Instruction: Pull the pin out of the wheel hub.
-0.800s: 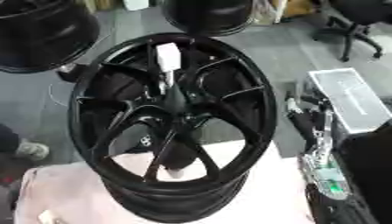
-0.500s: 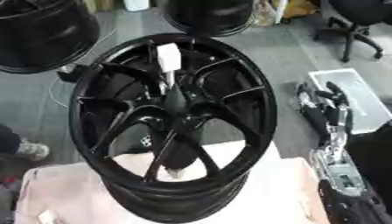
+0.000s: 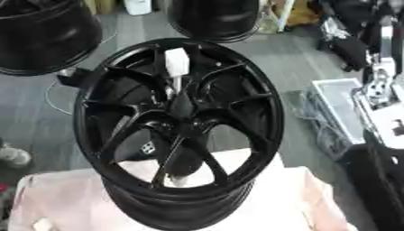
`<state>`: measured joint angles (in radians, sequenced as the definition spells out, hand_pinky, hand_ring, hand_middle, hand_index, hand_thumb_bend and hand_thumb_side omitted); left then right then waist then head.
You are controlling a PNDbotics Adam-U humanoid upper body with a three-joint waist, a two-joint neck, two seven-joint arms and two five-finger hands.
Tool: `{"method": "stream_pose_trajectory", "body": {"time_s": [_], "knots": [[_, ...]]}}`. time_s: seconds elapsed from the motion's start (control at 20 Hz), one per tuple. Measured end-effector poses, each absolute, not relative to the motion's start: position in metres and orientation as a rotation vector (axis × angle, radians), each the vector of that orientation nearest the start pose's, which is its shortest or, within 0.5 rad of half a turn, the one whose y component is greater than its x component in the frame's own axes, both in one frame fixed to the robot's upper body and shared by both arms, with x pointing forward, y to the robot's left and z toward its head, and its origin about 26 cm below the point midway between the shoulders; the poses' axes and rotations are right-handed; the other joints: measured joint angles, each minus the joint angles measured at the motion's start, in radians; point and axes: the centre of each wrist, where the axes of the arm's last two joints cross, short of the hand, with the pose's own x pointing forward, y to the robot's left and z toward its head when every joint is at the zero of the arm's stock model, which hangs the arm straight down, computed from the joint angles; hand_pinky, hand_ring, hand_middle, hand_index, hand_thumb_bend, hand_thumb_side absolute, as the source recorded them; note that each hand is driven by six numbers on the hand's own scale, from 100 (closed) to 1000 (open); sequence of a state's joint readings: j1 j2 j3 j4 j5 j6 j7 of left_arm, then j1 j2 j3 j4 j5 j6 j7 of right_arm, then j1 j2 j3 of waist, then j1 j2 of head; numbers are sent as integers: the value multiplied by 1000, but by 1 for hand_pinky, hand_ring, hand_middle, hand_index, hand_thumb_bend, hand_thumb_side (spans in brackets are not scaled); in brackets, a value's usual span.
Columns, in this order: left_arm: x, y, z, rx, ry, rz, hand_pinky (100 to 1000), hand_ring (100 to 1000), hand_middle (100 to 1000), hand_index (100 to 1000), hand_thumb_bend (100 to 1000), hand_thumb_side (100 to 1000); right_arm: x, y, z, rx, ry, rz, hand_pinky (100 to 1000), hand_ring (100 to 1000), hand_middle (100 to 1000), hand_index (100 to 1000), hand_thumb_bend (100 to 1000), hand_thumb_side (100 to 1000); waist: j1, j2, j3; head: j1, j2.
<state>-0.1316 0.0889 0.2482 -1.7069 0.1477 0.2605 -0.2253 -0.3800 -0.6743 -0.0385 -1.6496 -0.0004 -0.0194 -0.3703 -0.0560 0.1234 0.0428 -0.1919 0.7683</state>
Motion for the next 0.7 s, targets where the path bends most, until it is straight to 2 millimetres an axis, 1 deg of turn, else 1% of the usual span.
{"method": "stream_pose_trajectory", "body": {"time_s": [0.15, 0.35, 0.5, 0.7], "knots": [[300, 310, 67, -111, -1601, 3, 494, 559, 634, 684, 328, 963, 348, -349, 230, -797, -2185, 395, 426, 415, 727, 868, 419, 360, -8, 0, 15, -15, 0], [301, 308, 67, -123, -1595, -25, 494, 560, 635, 684, 326, 964, 350, -337, 253, -805, -2237, 677, 422, 412, 748, 888, 419, 335, -10, 0, 36, -34, 3], [302, 307, 67, -131, -1592, -44, 494, 560, 635, 684, 325, 964, 350, -330, 262, -776, -2240, 863, 422, 412, 752, 890, 422, 318, -12, 0, 52, -48, 3], [302, 306, 67, -140, -1587, -60, 494, 561, 635, 684, 324, 965, 359, -309, 265, -695, -2224, 1017, 423, 411, 760, 903, 436, 302, -13, 0, 62, -57, 3]]}}
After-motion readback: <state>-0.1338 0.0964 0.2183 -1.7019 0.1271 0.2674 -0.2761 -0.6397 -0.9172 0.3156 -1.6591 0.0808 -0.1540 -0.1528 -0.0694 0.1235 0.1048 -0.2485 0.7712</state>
